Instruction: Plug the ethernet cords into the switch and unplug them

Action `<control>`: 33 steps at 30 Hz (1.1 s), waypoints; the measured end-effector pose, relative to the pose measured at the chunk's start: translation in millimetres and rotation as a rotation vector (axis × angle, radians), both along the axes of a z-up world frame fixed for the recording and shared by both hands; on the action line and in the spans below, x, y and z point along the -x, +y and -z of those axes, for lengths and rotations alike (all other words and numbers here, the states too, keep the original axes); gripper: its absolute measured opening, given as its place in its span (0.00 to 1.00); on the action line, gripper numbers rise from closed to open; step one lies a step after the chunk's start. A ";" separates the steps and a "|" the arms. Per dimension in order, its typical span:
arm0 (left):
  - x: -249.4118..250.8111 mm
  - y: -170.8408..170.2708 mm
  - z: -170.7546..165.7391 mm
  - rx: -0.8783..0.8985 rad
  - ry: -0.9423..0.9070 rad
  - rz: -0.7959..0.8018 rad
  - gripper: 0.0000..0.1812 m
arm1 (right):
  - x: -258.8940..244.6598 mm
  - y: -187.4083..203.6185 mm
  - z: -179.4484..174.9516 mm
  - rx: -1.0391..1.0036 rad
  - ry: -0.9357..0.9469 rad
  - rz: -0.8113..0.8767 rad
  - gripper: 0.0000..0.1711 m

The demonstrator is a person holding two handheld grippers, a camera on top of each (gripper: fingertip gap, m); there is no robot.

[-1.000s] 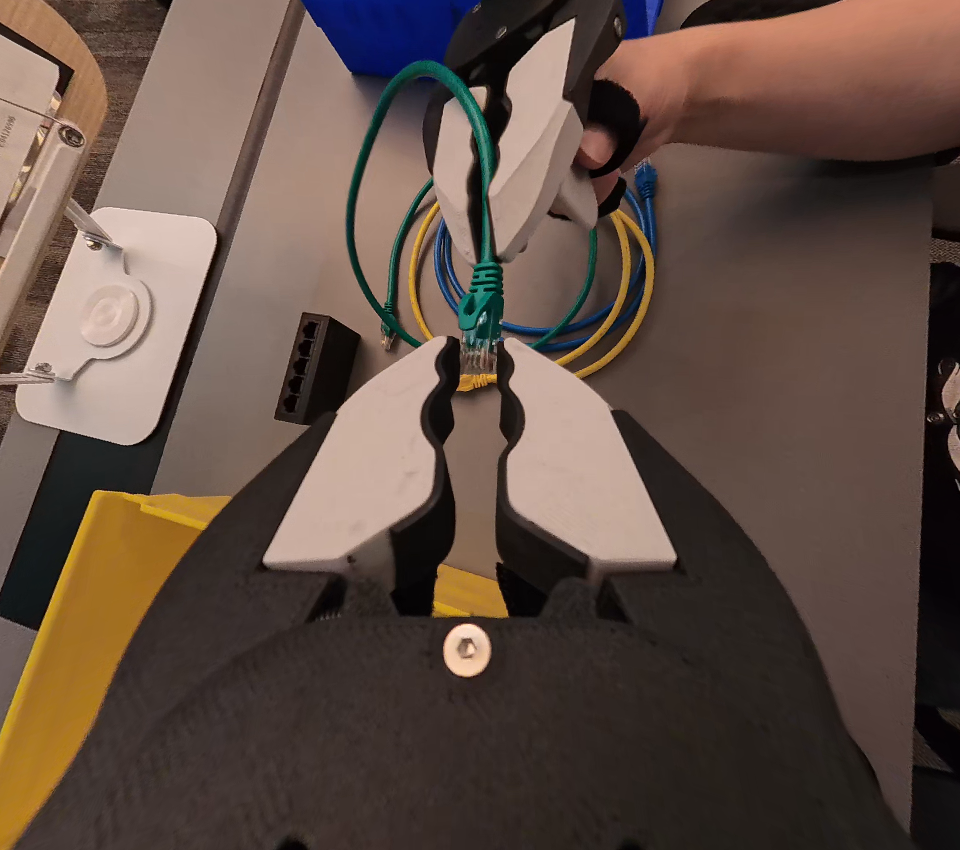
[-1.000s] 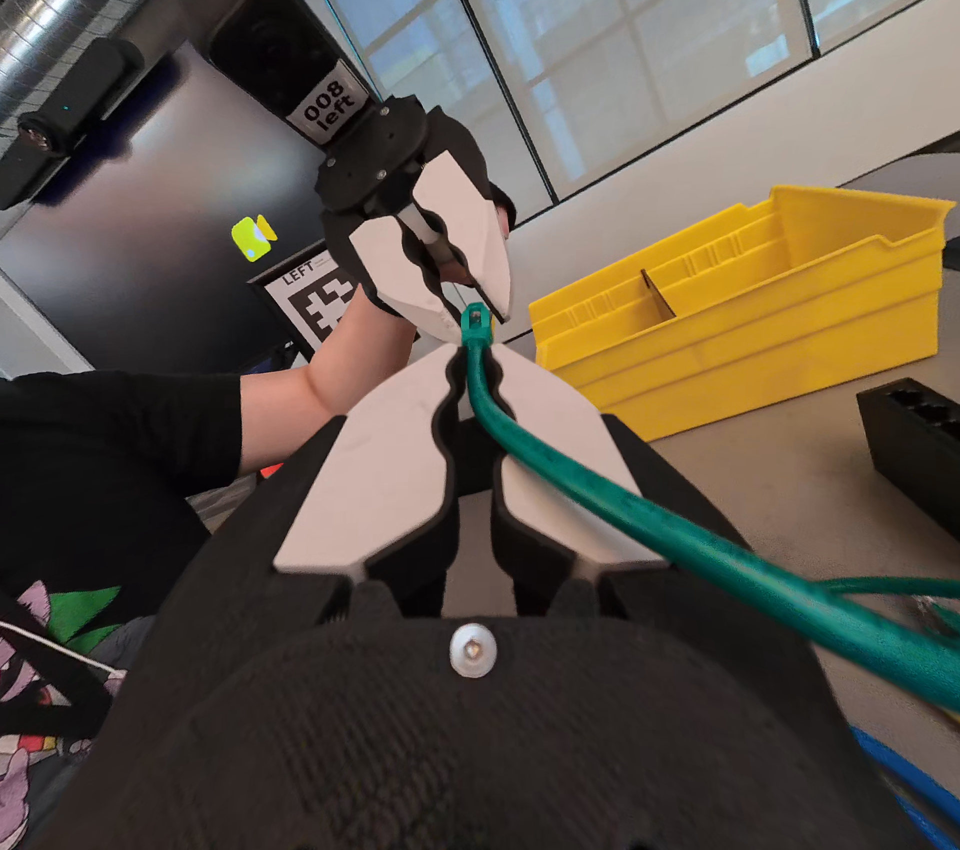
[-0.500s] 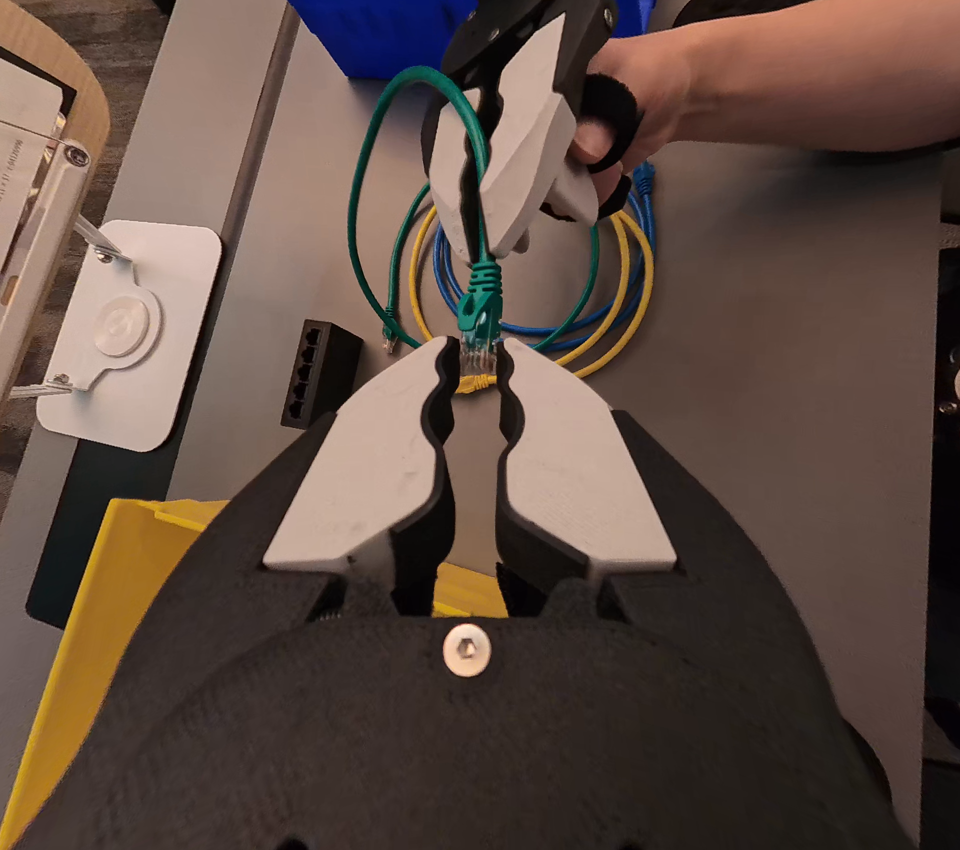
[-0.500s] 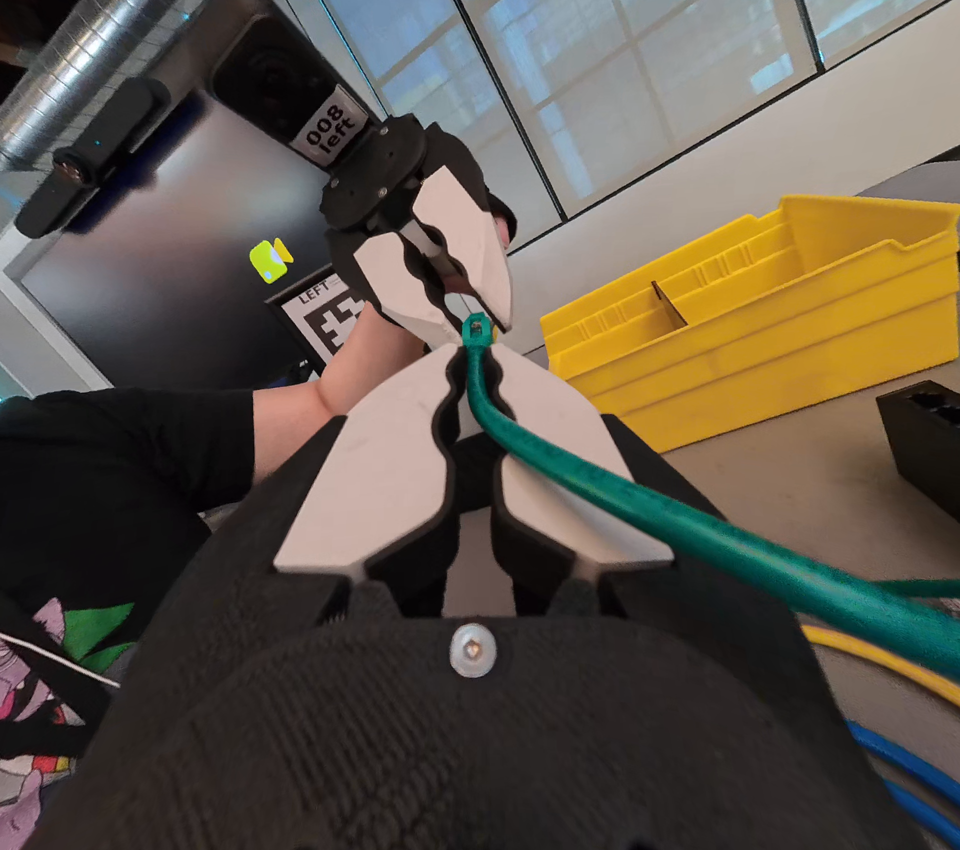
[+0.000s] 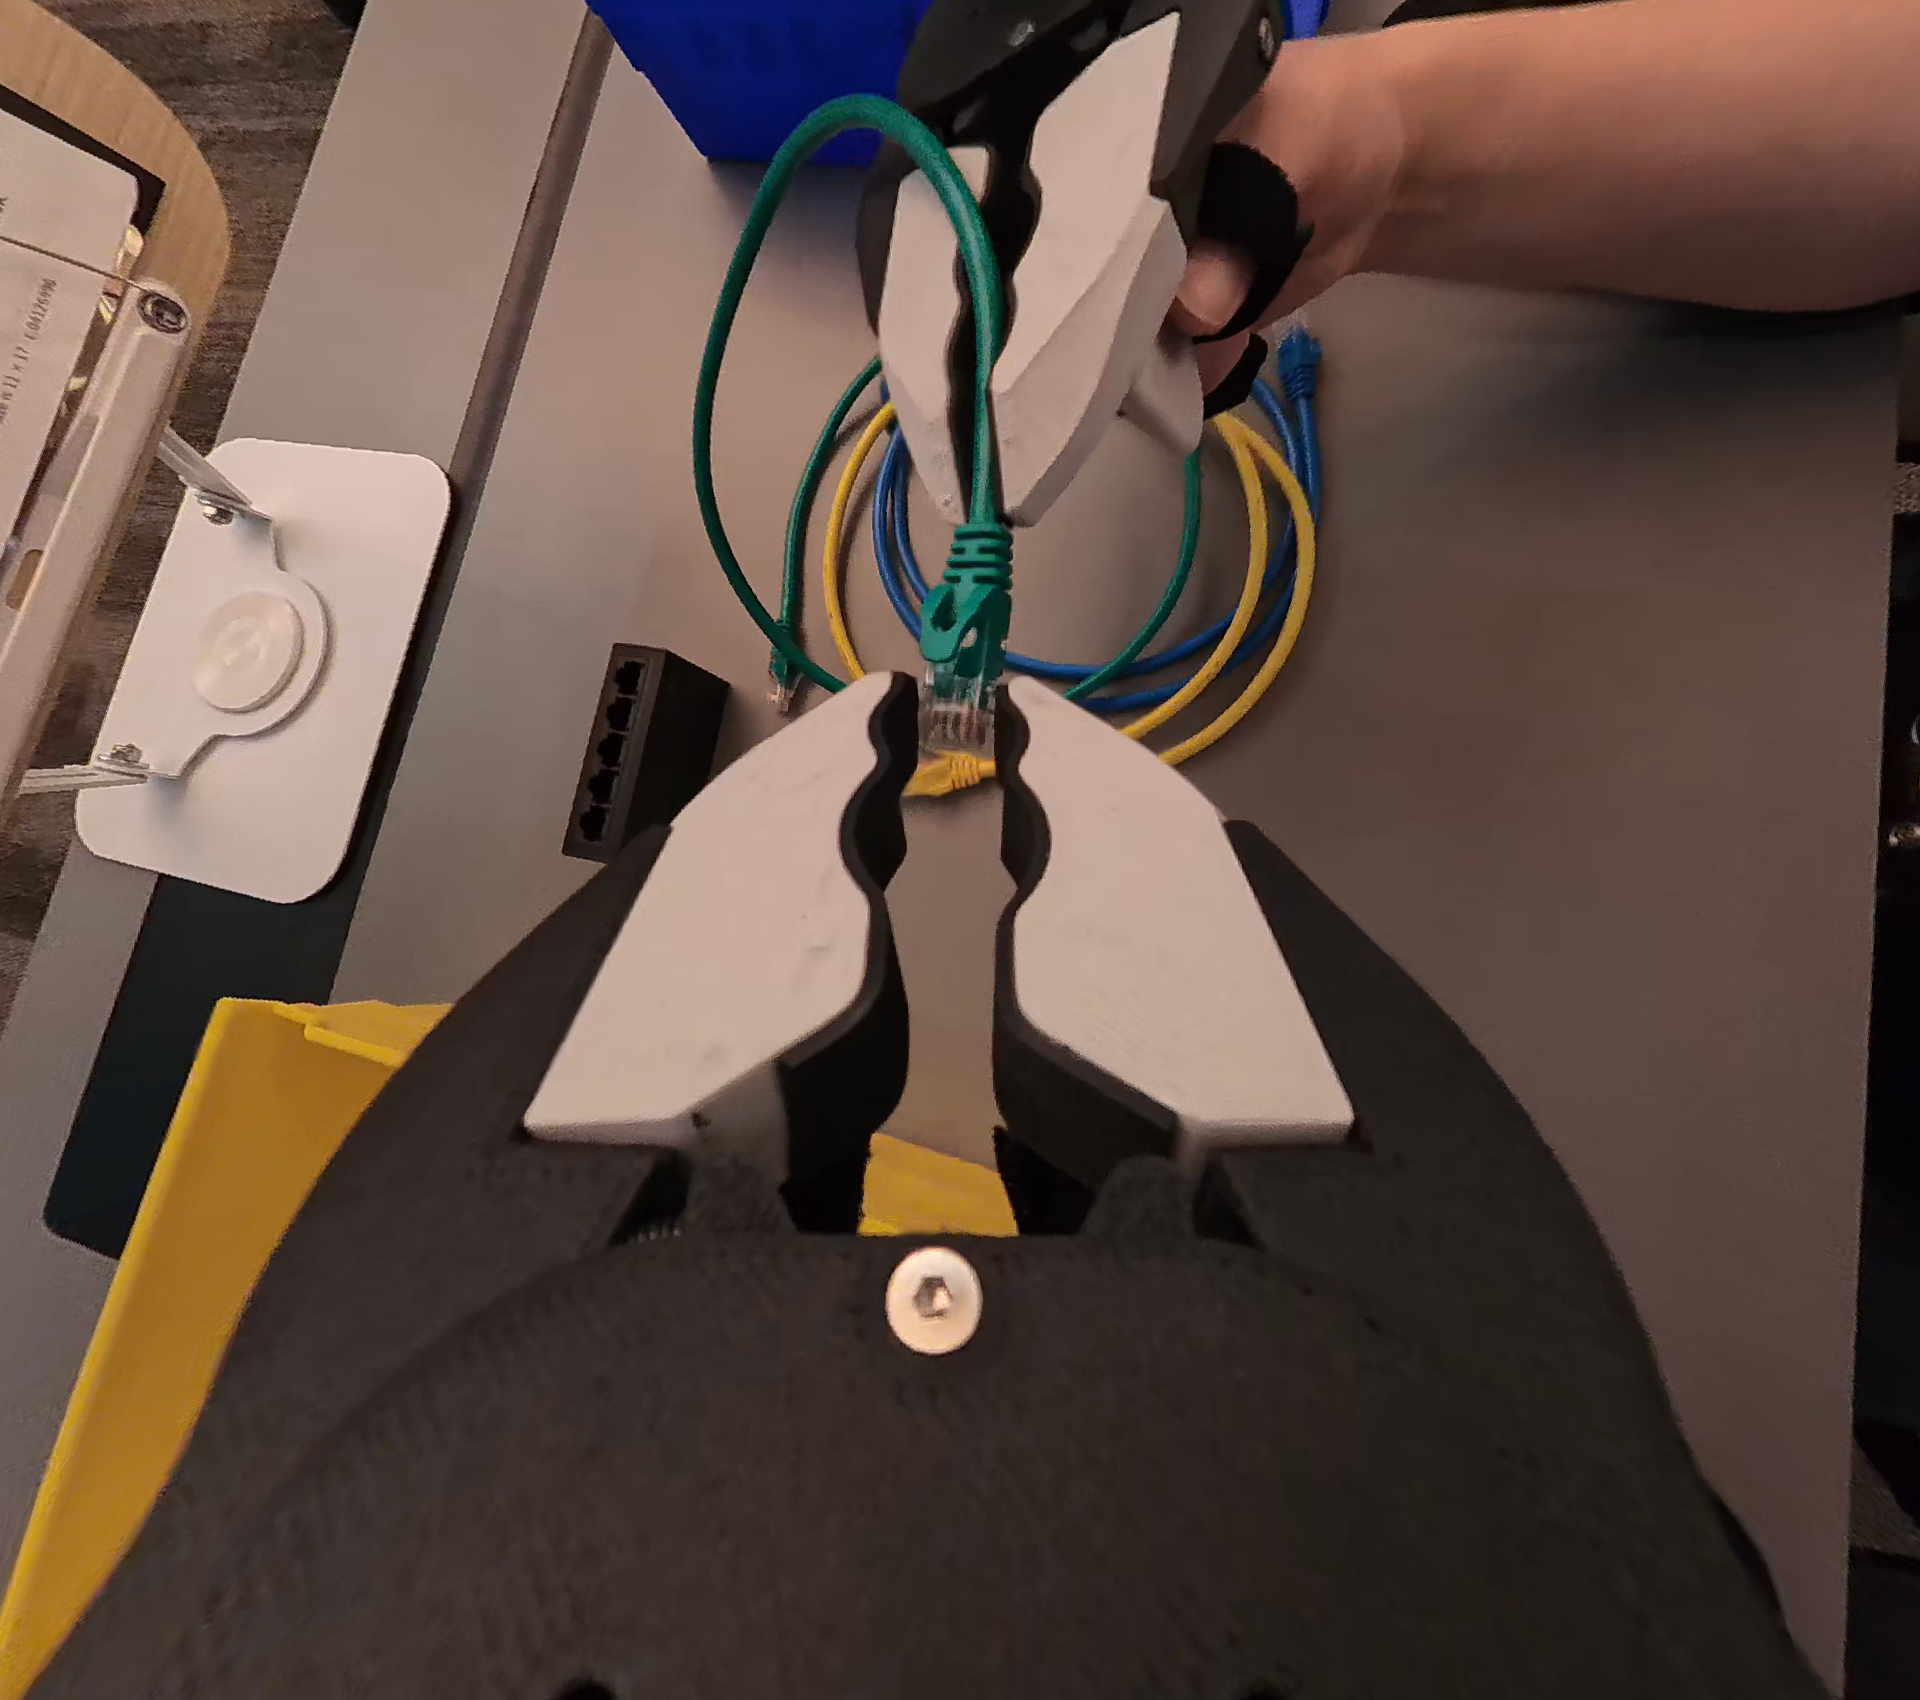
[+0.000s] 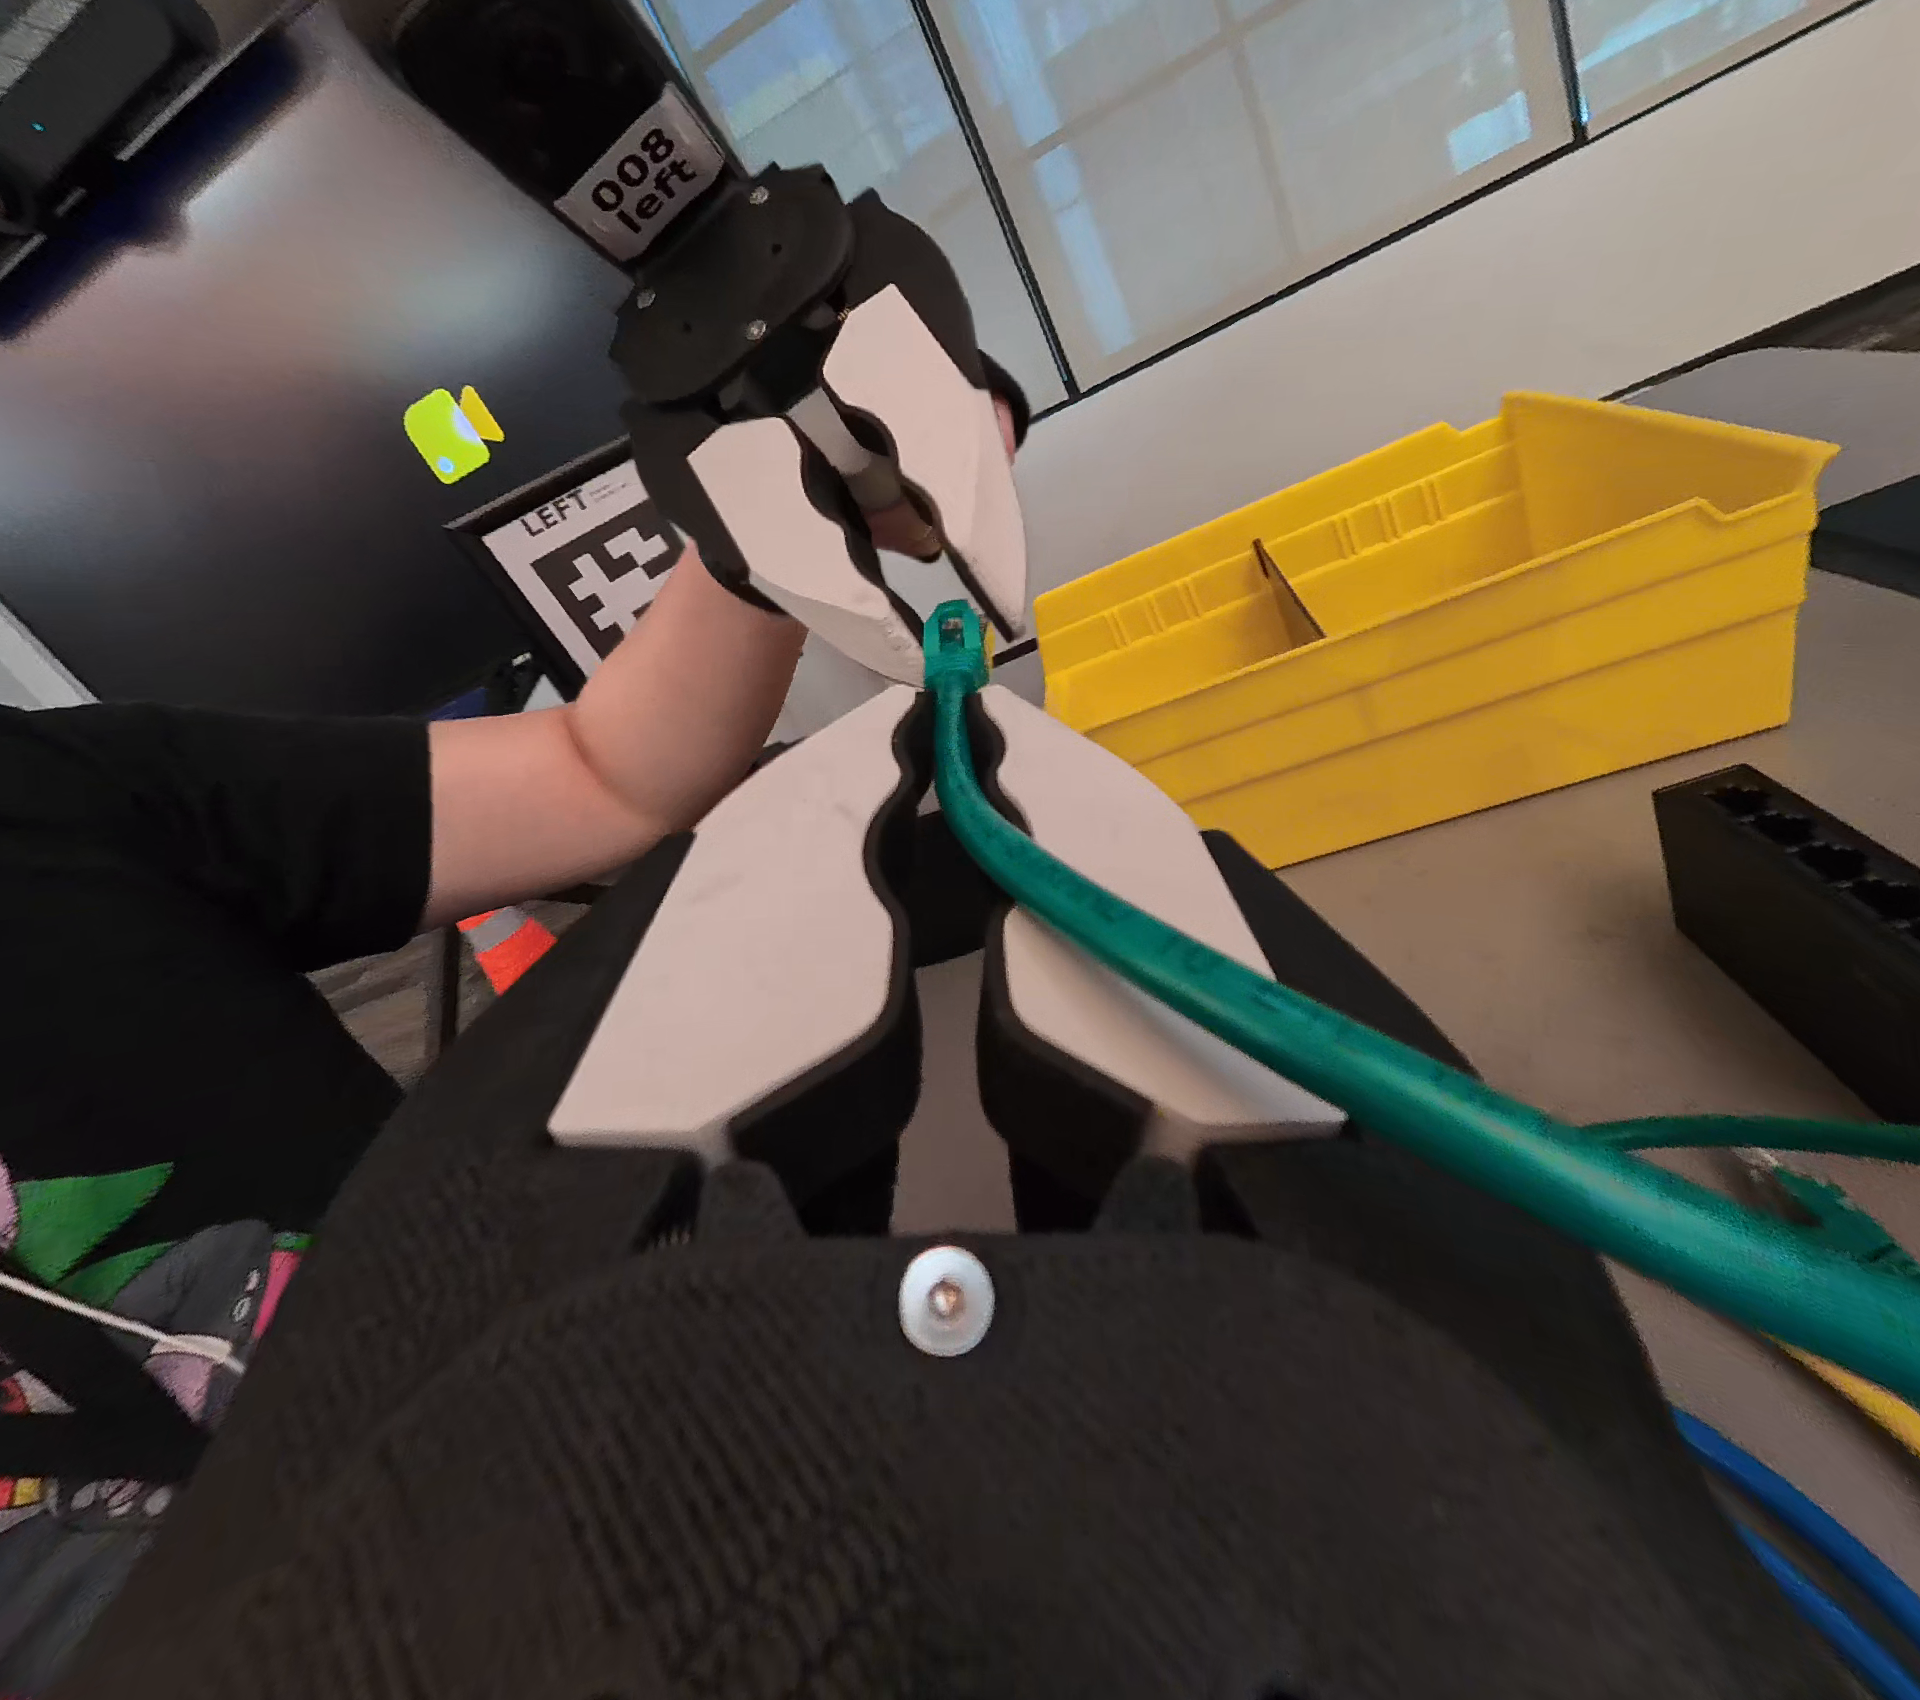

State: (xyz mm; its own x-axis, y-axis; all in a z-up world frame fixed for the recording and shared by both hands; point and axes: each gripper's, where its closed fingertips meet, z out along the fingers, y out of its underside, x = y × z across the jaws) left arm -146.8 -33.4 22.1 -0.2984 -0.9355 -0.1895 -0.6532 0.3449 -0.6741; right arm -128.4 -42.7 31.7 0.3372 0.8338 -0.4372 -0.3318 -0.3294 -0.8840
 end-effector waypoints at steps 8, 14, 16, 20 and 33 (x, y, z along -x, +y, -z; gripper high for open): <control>-12.9 31.8 -39.1 0.367 -0.442 -0.322 0.30 | -34.5 -15.6 -28.8 -0.201 -0.061 0.245 0.04; -37.5 81.7 42.5 0.258 -0.445 -0.657 0.39 | -51.4 -33.9 -47.2 -0.263 -0.025 0.259 0.03; -44.4 98.2 67.1 0.163 -0.420 -0.722 0.40 | -55.6 -34.4 -46.7 -0.259 -0.015 0.264 0.03; -47.9 131.0 99.3 0.015 -0.358 -0.851 0.45 | -58.3 -36.0 -46.7 -0.255 -0.003 0.255 0.04; -70.5 155.3 145.4 0.194 -0.250 -0.808 0.57 | -59.1 -36.2 -42.7 -0.235 -0.010 0.241 0.03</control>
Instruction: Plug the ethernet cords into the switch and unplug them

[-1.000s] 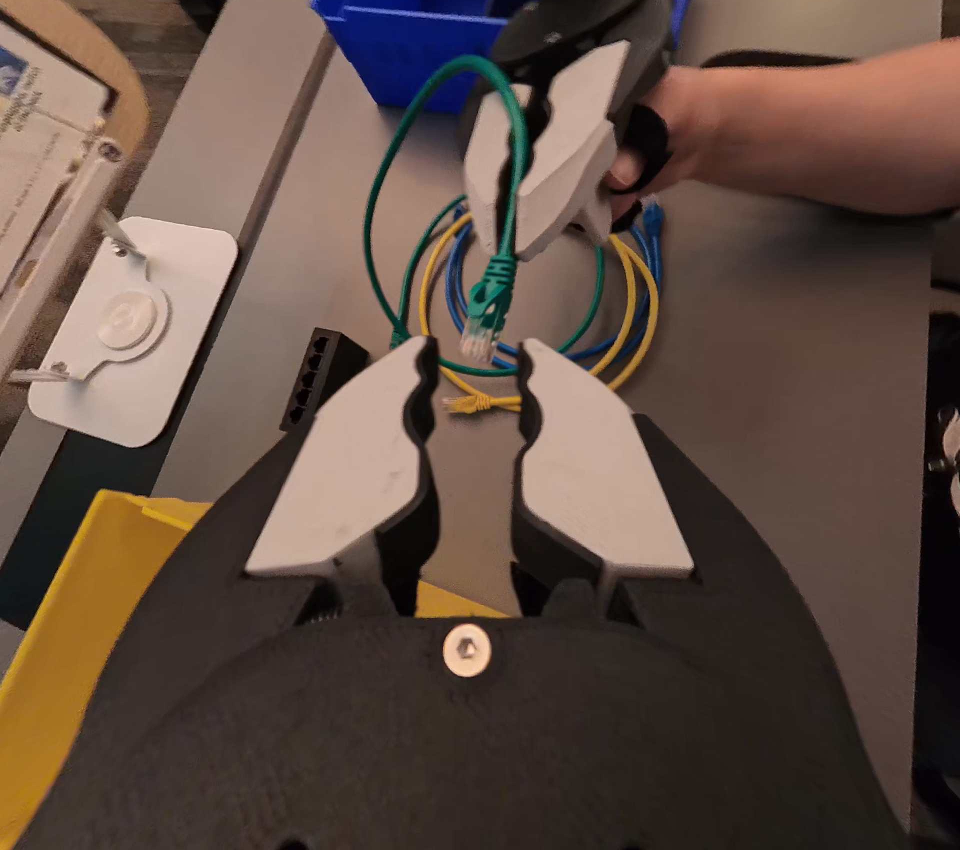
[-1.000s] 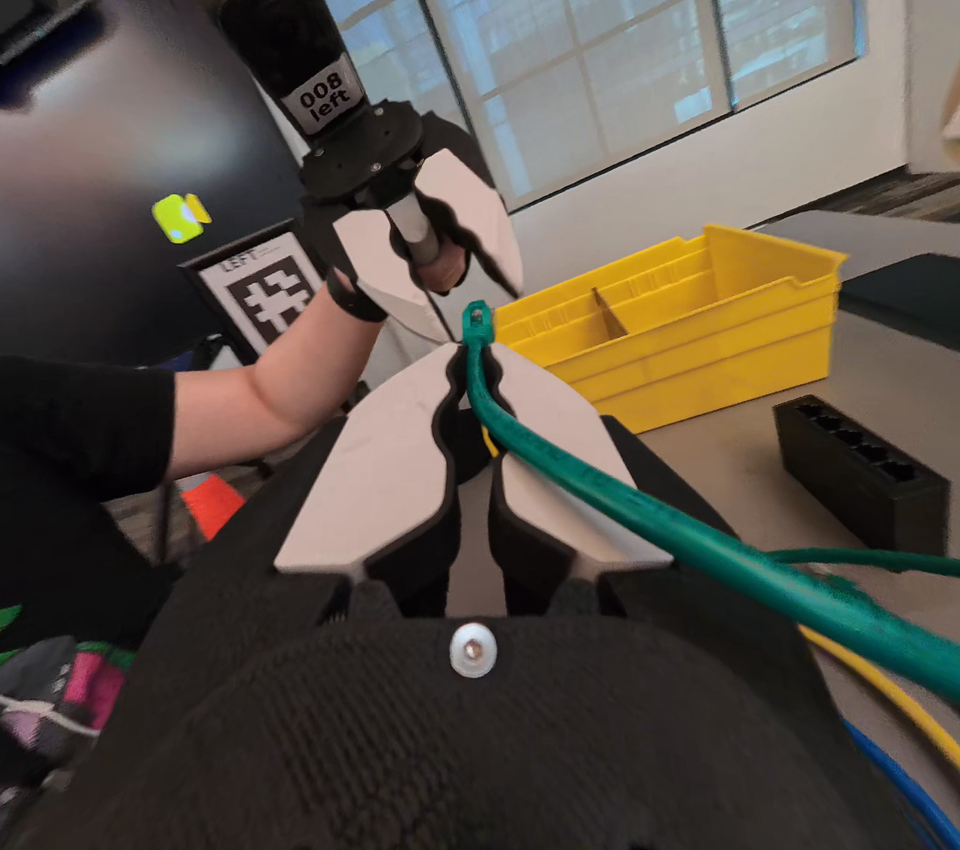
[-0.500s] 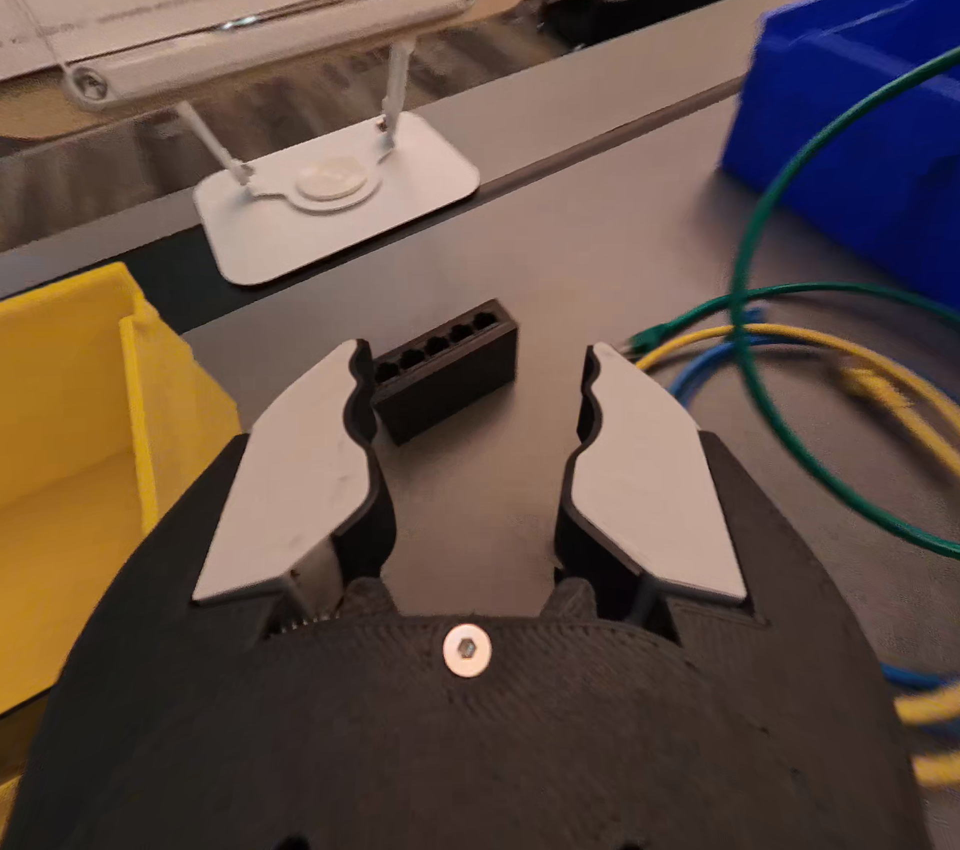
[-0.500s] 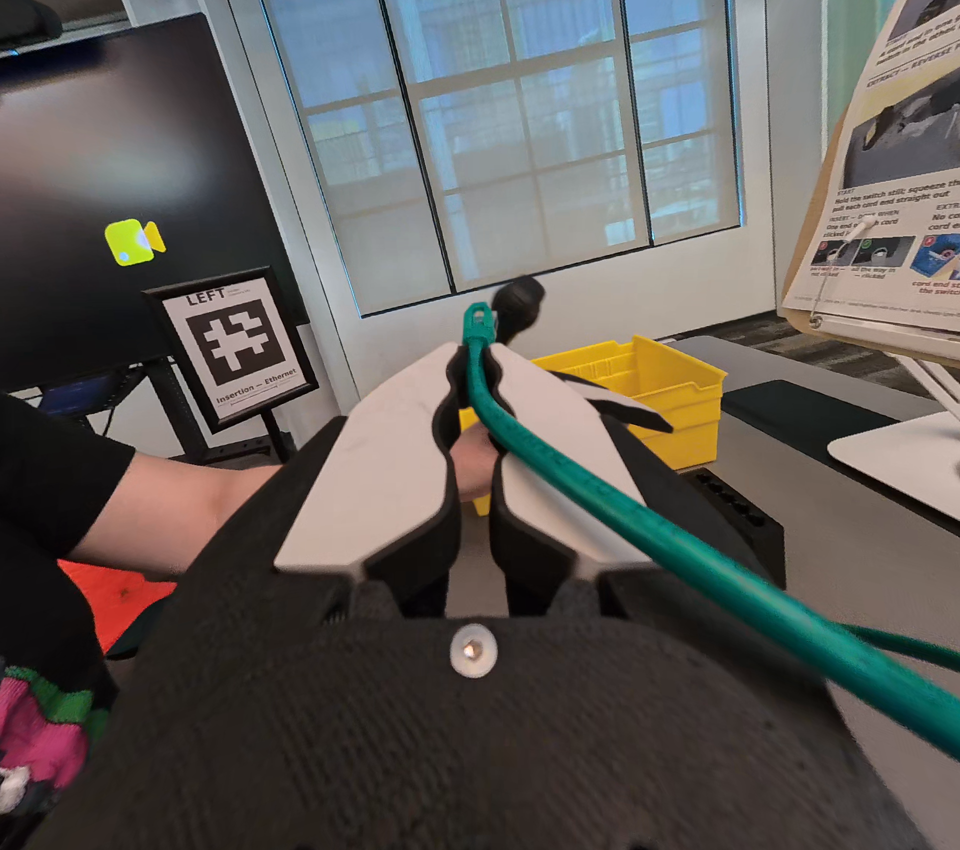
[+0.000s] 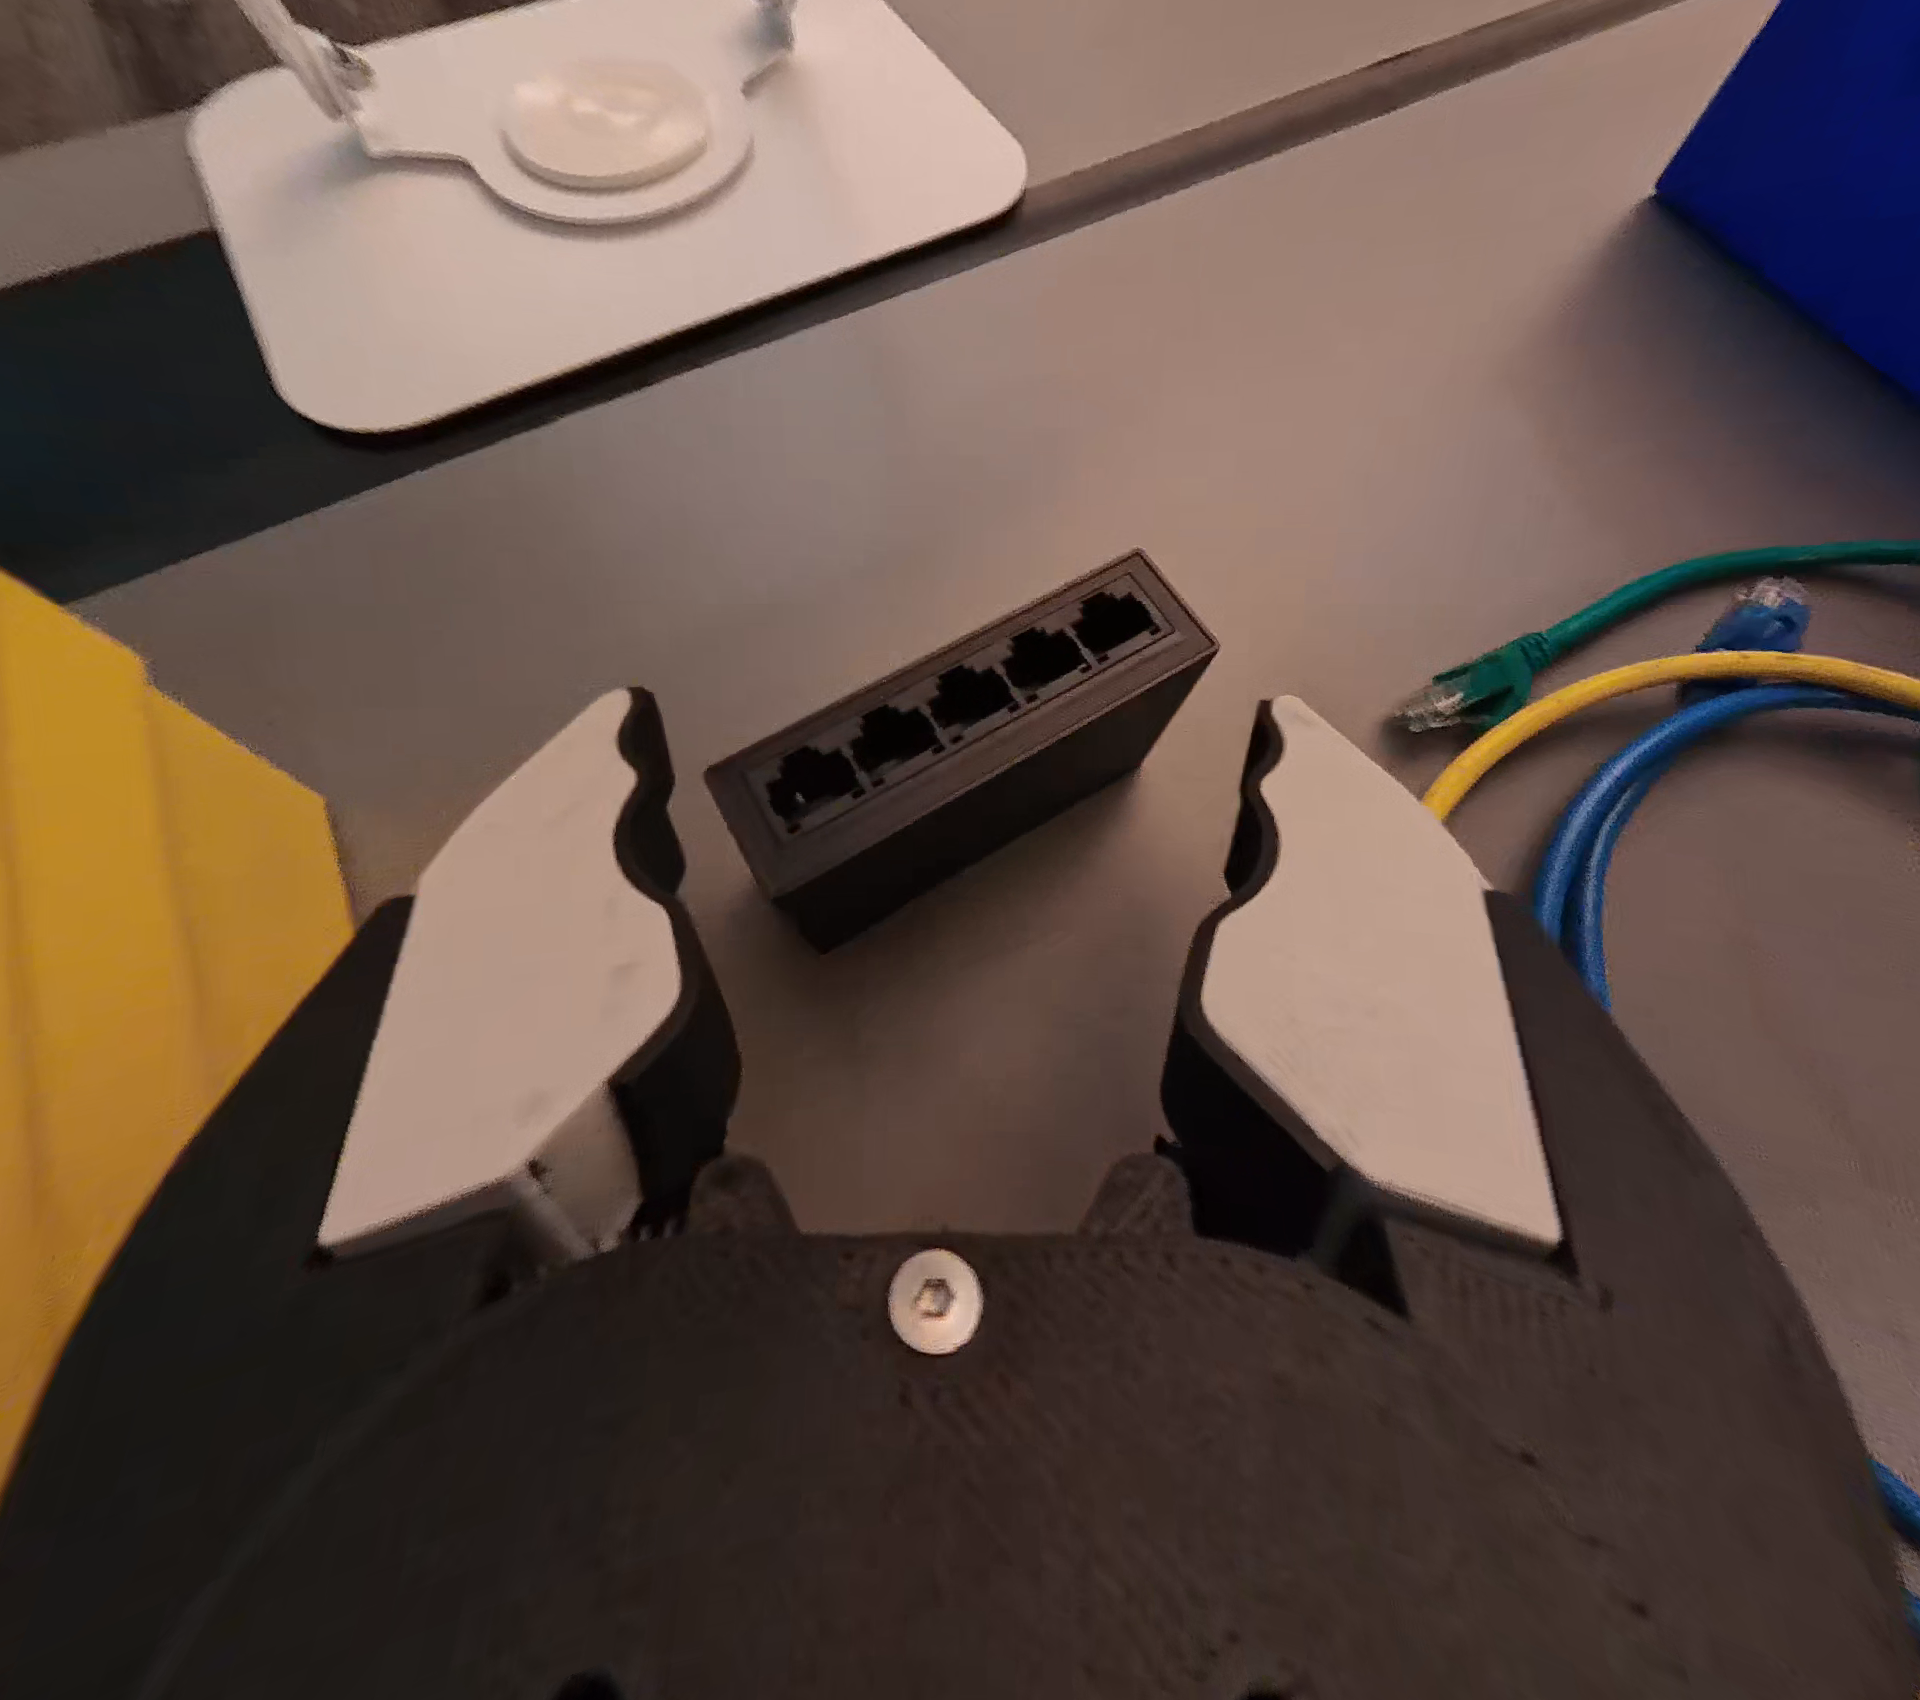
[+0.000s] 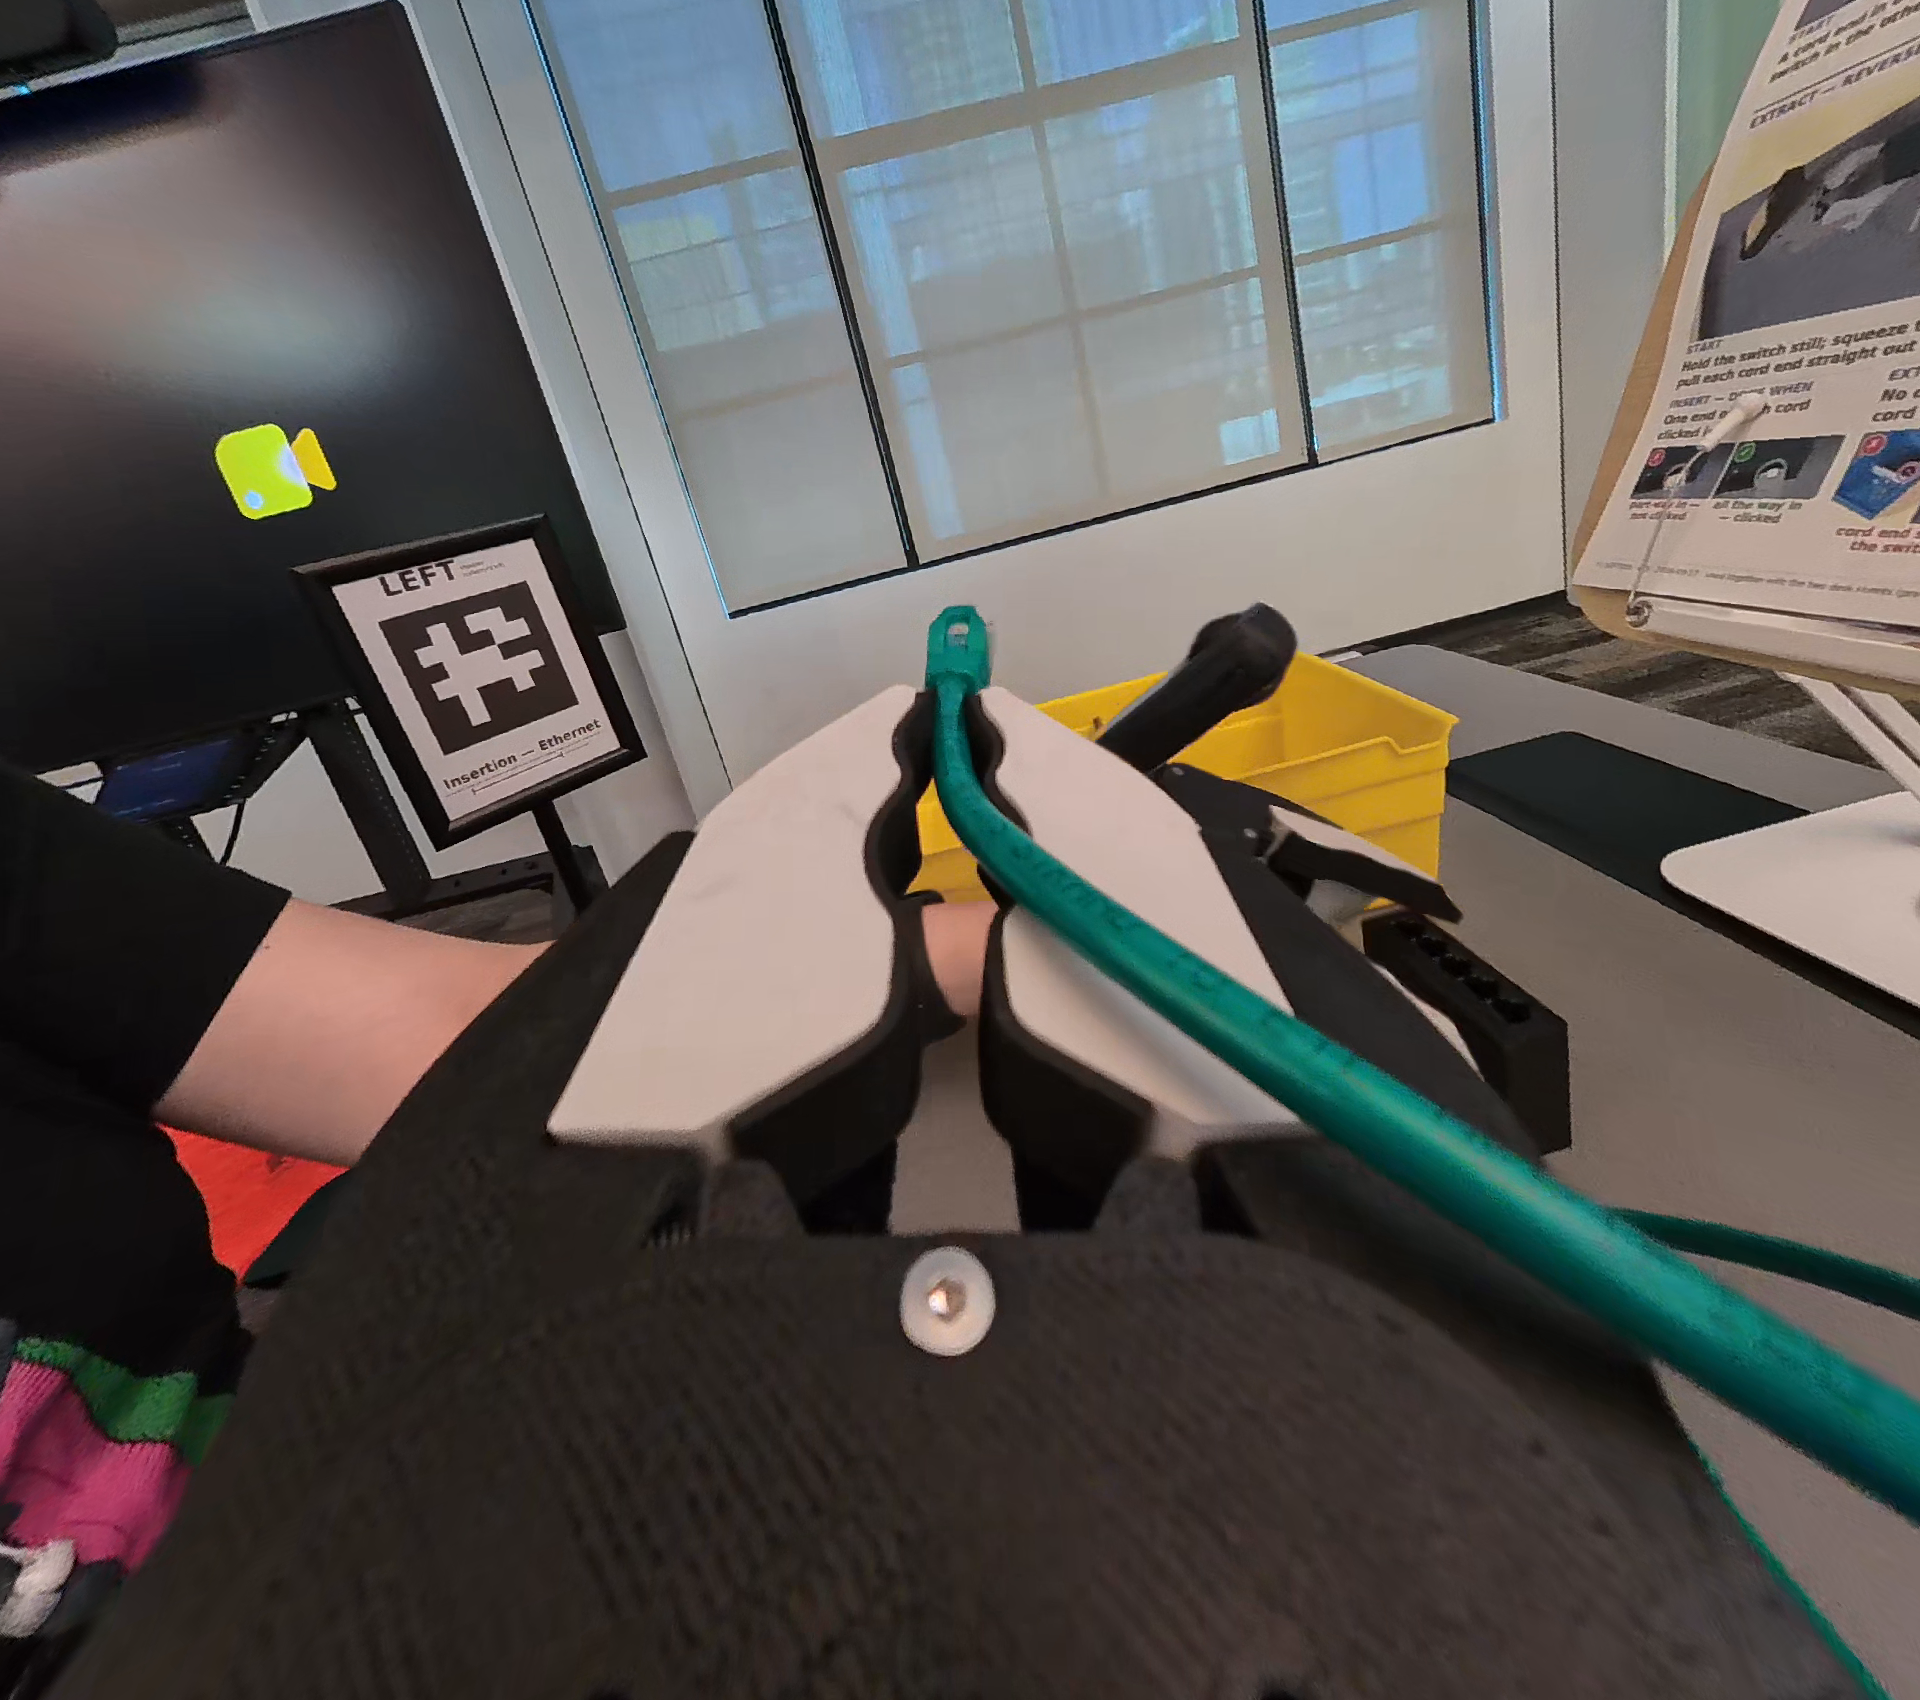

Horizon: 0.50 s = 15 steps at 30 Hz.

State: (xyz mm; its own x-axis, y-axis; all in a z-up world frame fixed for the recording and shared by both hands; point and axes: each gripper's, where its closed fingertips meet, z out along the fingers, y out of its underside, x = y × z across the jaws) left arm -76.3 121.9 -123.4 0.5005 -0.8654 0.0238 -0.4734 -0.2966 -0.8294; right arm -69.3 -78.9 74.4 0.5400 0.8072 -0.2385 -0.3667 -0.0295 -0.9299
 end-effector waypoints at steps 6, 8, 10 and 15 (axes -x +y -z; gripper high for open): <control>1.2 -5.2 16.6 -0.059 0.120 0.004 0.54 | -3.3 1.3 1.1 0.010 0.016 0.001 0.03; 3.4 -10.2 20.4 -0.100 0.169 0.010 0.53 | -4.5 2.0 1.7 0.012 0.018 0.006 0.04; 6.1 -14.9 23.5 -0.135 0.214 0.012 0.54 | -4.5 2.6 2.5 0.015 0.016 0.005 0.04; 9.7 -24.9 25.3 -0.138 0.225 0.022 0.50 | -3.7 6.3 7.0 0.040 0.013 0.009 0.04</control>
